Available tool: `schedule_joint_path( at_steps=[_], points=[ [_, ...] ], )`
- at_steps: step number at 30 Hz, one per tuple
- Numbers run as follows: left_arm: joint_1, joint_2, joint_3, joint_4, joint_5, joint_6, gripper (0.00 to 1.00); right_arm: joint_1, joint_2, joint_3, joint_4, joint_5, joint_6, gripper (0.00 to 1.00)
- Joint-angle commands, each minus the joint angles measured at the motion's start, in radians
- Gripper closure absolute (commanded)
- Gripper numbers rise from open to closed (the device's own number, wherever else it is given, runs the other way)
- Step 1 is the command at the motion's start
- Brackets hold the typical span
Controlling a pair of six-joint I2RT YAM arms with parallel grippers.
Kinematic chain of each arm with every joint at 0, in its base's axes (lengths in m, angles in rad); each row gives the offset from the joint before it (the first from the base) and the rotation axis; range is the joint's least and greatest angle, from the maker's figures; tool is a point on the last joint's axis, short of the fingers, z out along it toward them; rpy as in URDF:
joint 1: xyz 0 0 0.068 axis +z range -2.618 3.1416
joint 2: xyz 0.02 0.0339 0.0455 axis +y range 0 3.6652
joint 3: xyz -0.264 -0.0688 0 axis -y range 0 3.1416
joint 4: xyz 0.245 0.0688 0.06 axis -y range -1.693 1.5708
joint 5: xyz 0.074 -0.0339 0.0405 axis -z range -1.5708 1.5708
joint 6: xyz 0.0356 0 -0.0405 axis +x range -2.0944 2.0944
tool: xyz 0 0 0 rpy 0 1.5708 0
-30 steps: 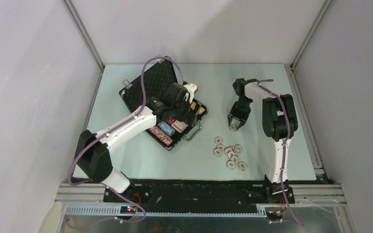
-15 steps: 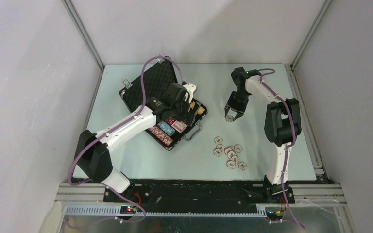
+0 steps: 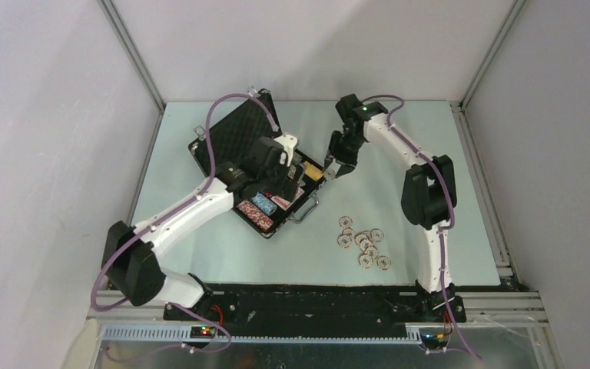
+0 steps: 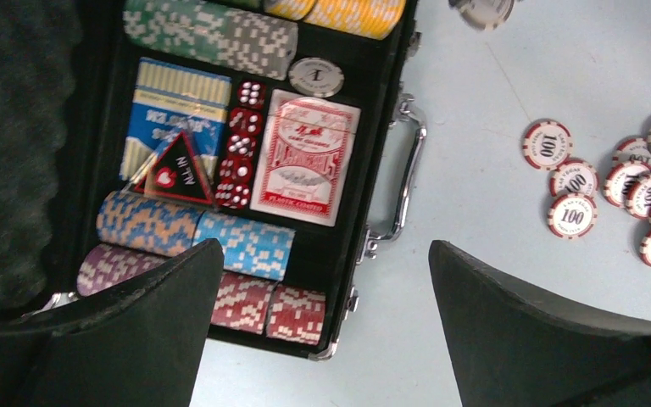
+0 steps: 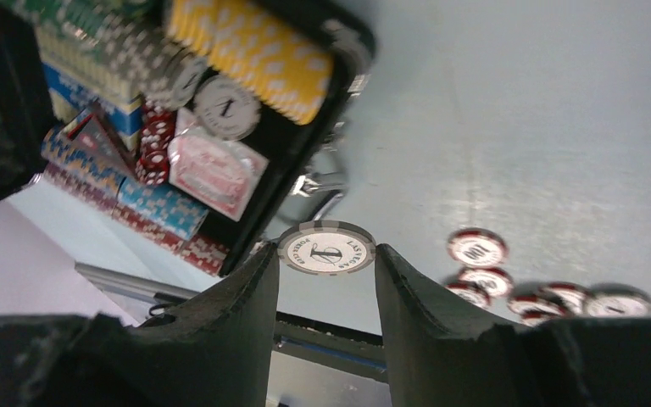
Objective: Pack up texas hold em set
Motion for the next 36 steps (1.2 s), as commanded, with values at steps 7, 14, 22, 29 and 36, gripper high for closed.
schedule_joint_path(
  at_steps=[7,14,22,29,36],
  points=[
    [0.069,-0.155,-0.093,0.017,-0.063,-0.035,0.02,0.095,0.099,0.114,0.170,-0.118,0.060,0.54],
    [0.091,-0.182,-0.111,0.017,-0.065,-0.031,0.02,0.108,0.175,0.162,0.233,-0.111,0.088,0.54],
    [0.100,-0.184,-0.115,0.019,-0.071,-0.031,0.02,0.115,0.229,0.198,0.228,-0.120,0.080,0.50],
    [0.102,-0.179,-0.113,0.022,-0.062,-0.032,0.02,0.114,0.222,0.211,0.223,-0.129,0.068,0.23],
    [0.102,-0.157,-0.101,0.037,-0.031,-0.033,0.02,0.070,0.081,0.101,0.176,-0.055,0.023,0.27]
  ],
)
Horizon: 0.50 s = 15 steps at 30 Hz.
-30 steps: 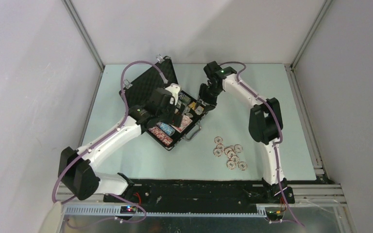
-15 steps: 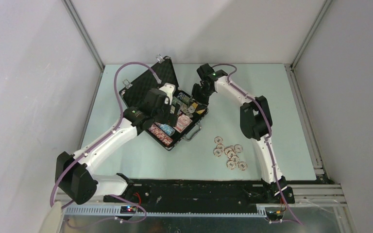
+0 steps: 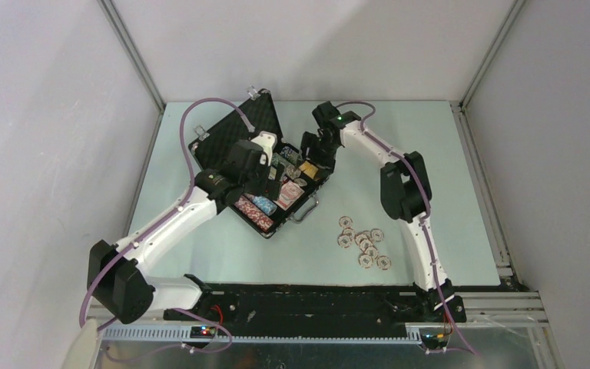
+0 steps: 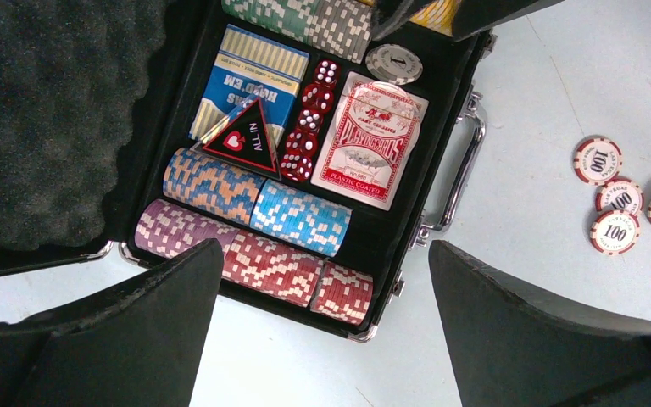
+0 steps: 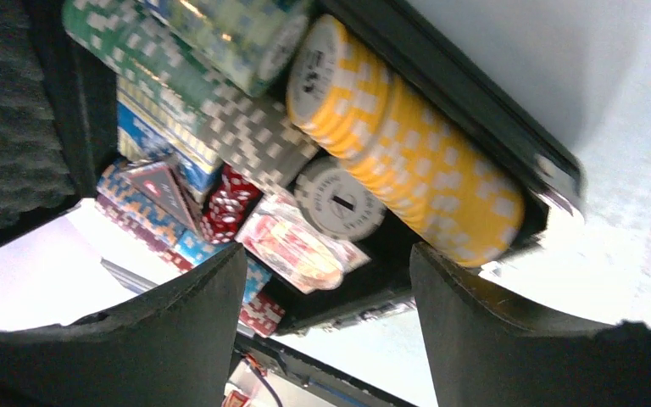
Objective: Pack up texas hold em set
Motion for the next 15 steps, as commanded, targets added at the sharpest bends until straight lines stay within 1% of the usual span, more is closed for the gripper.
schedule_joint_path(
  at_steps=[1,4,5,6,8,10,13,15],
  points=[
    [0.007,0.003,0.013,0.037,0.018,-0.014,0.02,-0.047,-0.183,-0.098,-0.037,0.065,-0.047,0.27],
    [0.007,0.019,0.026,0.043,0.025,-0.013,0.02,-0.071,-0.265,-0.205,-0.067,0.105,-0.079,0.27],
    [0.006,0.025,0.029,0.044,0.027,-0.011,0.02,-0.079,-0.306,-0.284,-0.070,0.123,-0.099,0.26],
    [0.006,0.028,0.037,0.044,0.031,-0.010,0.02,-0.084,-0.326,-0.306,-0.075,0.130,-0.111,0.24],
    [0.006,0.038,0.047,0.041,0.037,-0.005,0.02,-0.096,-0.379,-0.413,-0.088,0.157,-0.153,0.20],
    [0.006,0.045,0.052,0.040,0.041,0.003,0.02,-0.098,-0.421,-0.476,-0.114,0.218,-0.177,0.16],
    [0.005,0.051,0.054,0.038,0.048,0.016,0.02,-0.096,-0.463,-0.542,-0.163,0.279,-0.189,0.16],
    [0.000,0.051,0.053,0.036,0.048,0.023,0.02,-0.097,-0.491,-0.593,-0.201,0.318,-0.184,0.19]
  ],
)
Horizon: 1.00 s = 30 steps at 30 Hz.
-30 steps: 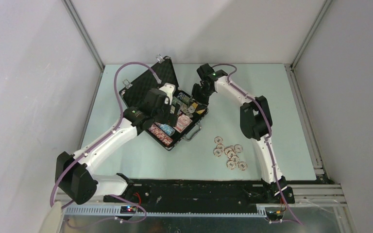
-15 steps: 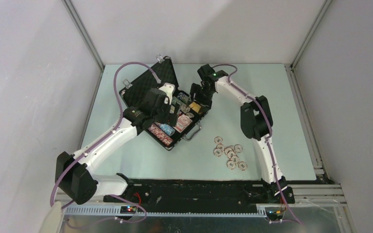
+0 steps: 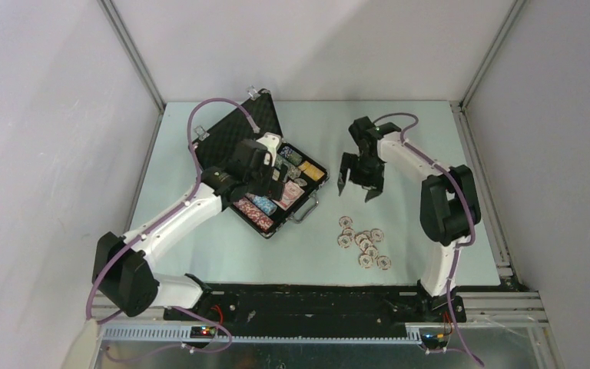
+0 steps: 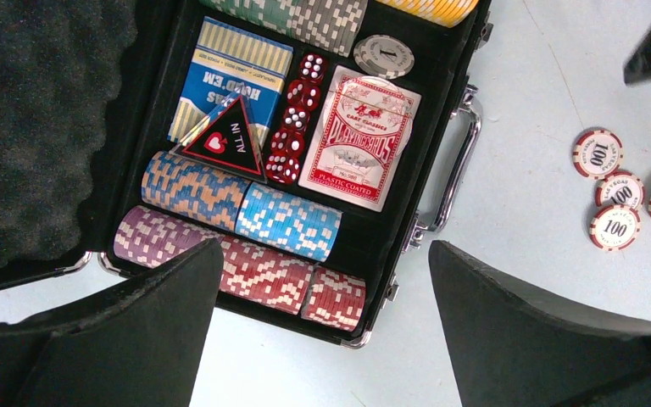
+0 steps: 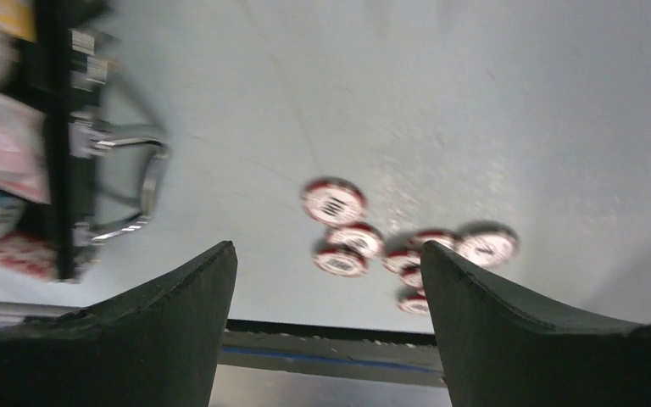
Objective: Pack up texas hold em set
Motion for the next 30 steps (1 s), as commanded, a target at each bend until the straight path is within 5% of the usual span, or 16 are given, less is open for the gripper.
schedule_joint_path(
  at_steps=[1,9,14,30],
  points=[
    [-0.004,0.000,0.046,0.024,0.014,0.025,0.02,0.007,-0.085,-0.116,-0.091,0.126,-0.032,0.21],
    [-0.016,0.007,0.056,0.024,0.018,0.034,0.02,-0.094,-0.159,-0.329,-0.027,0.079,0.011,0.25],
    [-0.016,0.008,0.058,0.022,0.019,0.040,0.02,-0.125,-0.134,-0.379,-0.005,0.051,0.051,0.19],
    [-0.018,-0.005,0.045,0.005,0.039,0.044,0.02,-0.217,-0.140,-0.537,0.088,-0.010,0.324,0.27]
  ],
)
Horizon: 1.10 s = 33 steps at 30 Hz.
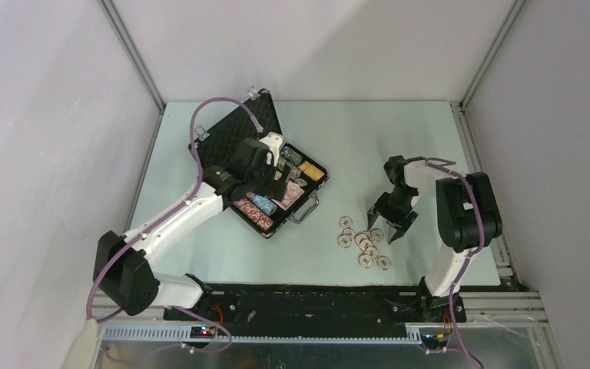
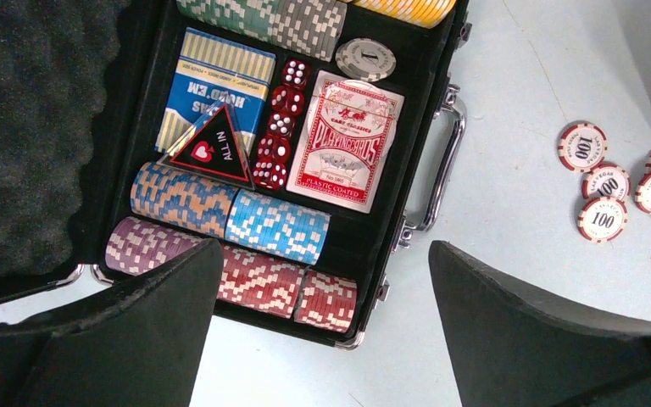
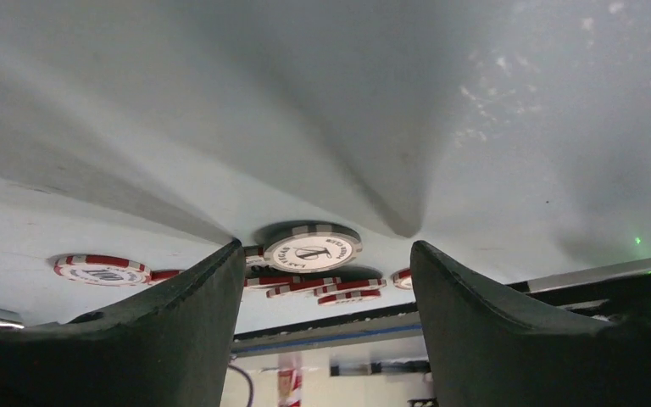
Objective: Pack up texas hold em set
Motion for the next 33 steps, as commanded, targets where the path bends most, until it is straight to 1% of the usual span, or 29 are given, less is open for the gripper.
schedule_joint_path(
  at_steps=[1,4,7,10,16,21,25,29,30,32,33],
  points=[
    [-0.004,-0.013,0.031,0.005,0.017,0.026,0.02,-0.026,-0.030,-0.030,0.045,-0.011,0.109,0.27],
    [-0.004,-0.014,0.031,0.005,0.018,0.028,0.02,-0.033,-0.046,-0.043,0.077,-0.009,0.128,0.29],
    [-0.005,-0.013,0.032,0.011,0.020,0.027,0.02,-0.042,-0.036,-0.045,0.103,-0.007,0.132,0.34],
    [-0.005,-0.012,0.034,0.012,0.019,0.029,0.02,-0.049,-0.026,-0.055,0.135,-0.017,0.129,0.37],
    [-0.005,-0.016,0.033,0.010,0.015,0.031,0.02,-0.058,-0.049,-0.108,0.194,-0.049,0.134,0.37],
    [-0.005,-0.023,0.024,0.007,0.017,0.030,0.02,-0.049,-0.051,-0.115,0.147,-0.036,0.131,0.35],
    [-0.004,-0.024,0.021,0.008,0.026,0.025,0.02,-0.037,-0.036,-0.118,0.135,-0.034,0.133,0.37],
    [-0.004,-0.029,0.014,0.012,0.031,0.019,0.02,-0.034,-0.043,-0.117,0.146,-0.020,0.140,0.46],
    [-0.004,-0.030,0.013,0.013,0.031,0.018,0.02,-0.036,-0.049,-0.117,0.150,-0.022,0.141,0.51],
    [-0.004,-0.035,0.012,0.014,0.031,0.018,0.02,-0.042,-0.062,-0.117,0.165,-0.034,0.137,0.57],
    [-0.004,-0.036,0.011,0.014,0.029,0.017,0.02,-0.044,-0.077,-0.115,0.169,-0.034,0.134,0.58]
  ],
)
